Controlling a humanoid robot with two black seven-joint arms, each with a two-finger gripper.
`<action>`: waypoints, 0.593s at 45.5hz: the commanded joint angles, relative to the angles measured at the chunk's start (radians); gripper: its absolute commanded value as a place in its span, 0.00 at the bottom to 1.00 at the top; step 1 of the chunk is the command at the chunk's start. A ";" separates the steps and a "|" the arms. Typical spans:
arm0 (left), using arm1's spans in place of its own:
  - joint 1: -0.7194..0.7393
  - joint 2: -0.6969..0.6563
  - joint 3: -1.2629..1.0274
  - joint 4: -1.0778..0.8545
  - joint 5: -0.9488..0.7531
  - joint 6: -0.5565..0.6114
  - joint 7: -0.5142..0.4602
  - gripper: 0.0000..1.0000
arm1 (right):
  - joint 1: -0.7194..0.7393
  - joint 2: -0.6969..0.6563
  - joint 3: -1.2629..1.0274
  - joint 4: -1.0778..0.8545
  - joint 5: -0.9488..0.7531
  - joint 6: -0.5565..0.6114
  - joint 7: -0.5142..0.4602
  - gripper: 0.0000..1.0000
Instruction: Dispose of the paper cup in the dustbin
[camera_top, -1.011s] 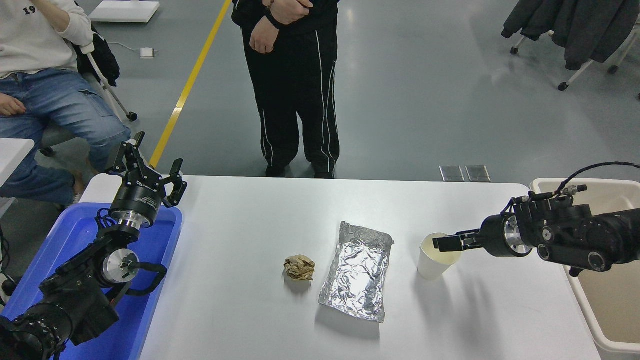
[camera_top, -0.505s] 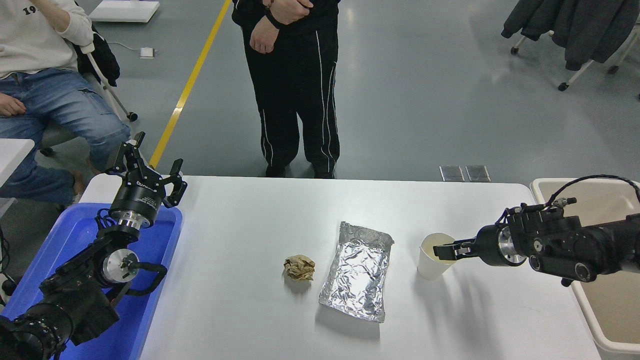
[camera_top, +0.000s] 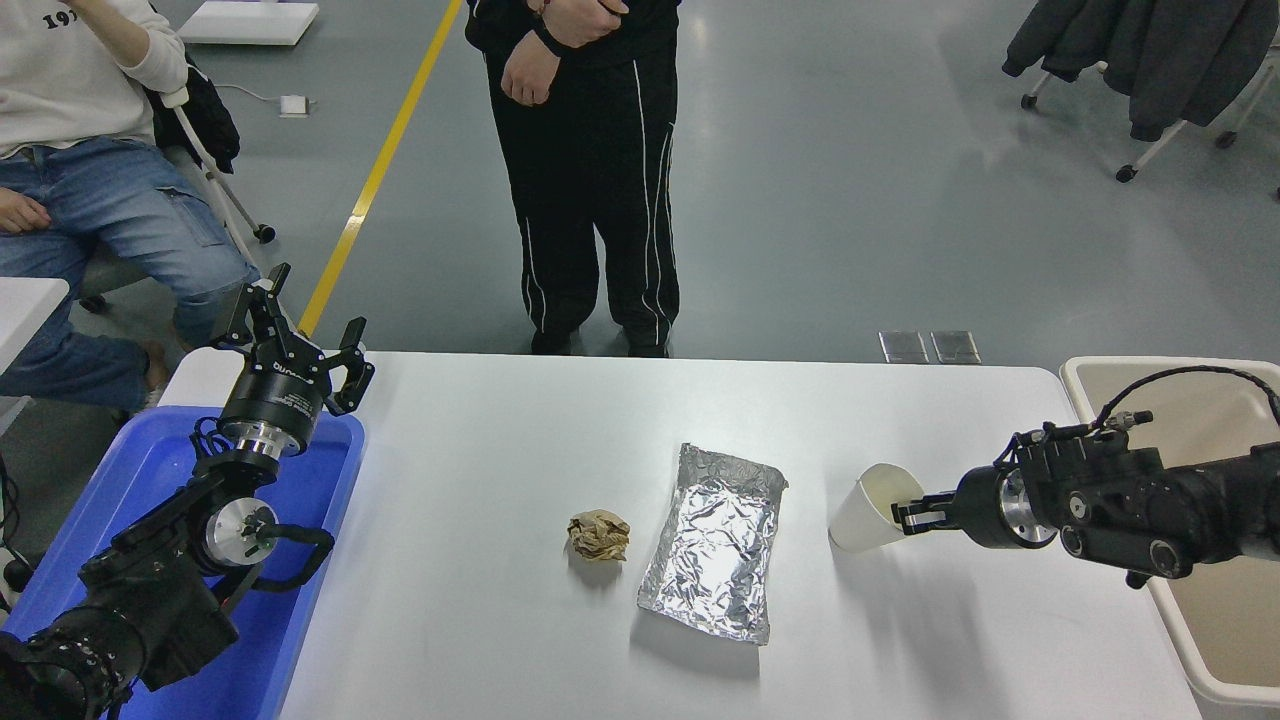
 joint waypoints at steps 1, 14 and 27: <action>0.000 0.000 0.000 0.000 0.000 0.000 0.000 1.00 | 0.000 -0.003 0.012 -0.004 0.000 -0.001 0.002 0.00; 0.000 0.000 0.000 0.000 0.000 0.000 0.000 1.00 | 0.022 -0.068 0.116 -0.001 0.016 0.005 0.004 0.00; 0.000 0.000 0.000 0.000 0.000 0.000 0.000 1.00 | 0.082 -0.266 0.327 0.032 0.016 0.155 0.085 0.00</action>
